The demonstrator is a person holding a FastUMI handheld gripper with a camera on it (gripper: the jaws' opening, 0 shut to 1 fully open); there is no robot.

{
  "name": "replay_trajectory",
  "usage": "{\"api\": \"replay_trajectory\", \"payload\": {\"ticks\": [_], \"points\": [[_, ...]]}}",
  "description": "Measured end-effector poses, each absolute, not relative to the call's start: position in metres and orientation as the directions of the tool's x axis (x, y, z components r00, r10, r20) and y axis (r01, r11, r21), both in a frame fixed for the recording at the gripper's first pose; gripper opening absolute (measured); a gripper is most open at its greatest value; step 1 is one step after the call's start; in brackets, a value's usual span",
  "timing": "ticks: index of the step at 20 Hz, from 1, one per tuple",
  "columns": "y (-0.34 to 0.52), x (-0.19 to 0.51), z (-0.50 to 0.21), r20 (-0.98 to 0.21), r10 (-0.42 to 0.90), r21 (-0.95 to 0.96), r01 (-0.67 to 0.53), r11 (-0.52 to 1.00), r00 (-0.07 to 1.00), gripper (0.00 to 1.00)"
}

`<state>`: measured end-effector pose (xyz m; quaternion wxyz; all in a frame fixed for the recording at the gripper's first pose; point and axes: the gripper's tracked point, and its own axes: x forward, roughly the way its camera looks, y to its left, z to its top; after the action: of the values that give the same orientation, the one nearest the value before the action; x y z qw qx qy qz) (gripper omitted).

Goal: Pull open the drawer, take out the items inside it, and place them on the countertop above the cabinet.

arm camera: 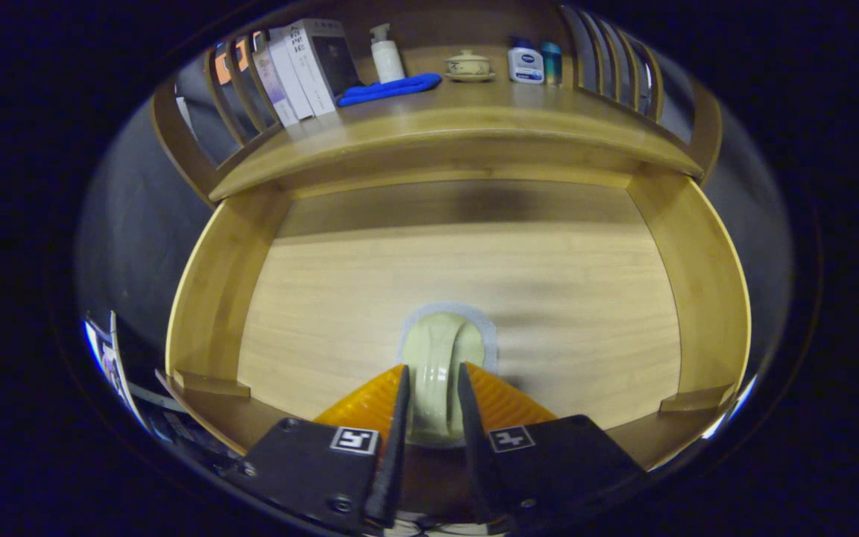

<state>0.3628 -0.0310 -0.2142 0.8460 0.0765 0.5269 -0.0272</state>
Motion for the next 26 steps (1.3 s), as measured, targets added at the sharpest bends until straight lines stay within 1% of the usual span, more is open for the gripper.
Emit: {"api": "replay_trajectory", "payload": {"ticks": [3, 6, 8, 15, 22, 26], "points": [[-0.03, 0.363, -0.215, -0.894, 0.032, 0.1, 0.131, 0.986, 0.447, 0.32], [-0.028, 0.367, -0.201, -0.874, 0.057, 0.135, 0.13, 0.982, 0.482, 0.21], [-0.029, 0.369, -0.187, -0.861, 0.067, 0.159, 0.143, 0.977, 0.504, 0.21], [-0.037, 0.377, -0.142, -0.826, 0.081, 0.183, 0.129, 0.975, 0.558, 0.21], [-0.041, 0.407, -0.083, -0.767, 0.078, 0.199, 0.12, 0.973, 0.637, 0.21], [-0.039, 0.426, -0.054, -0.71, 0.074, 0.211, 0.112, 0.971, 0.701, 0.21]]}}
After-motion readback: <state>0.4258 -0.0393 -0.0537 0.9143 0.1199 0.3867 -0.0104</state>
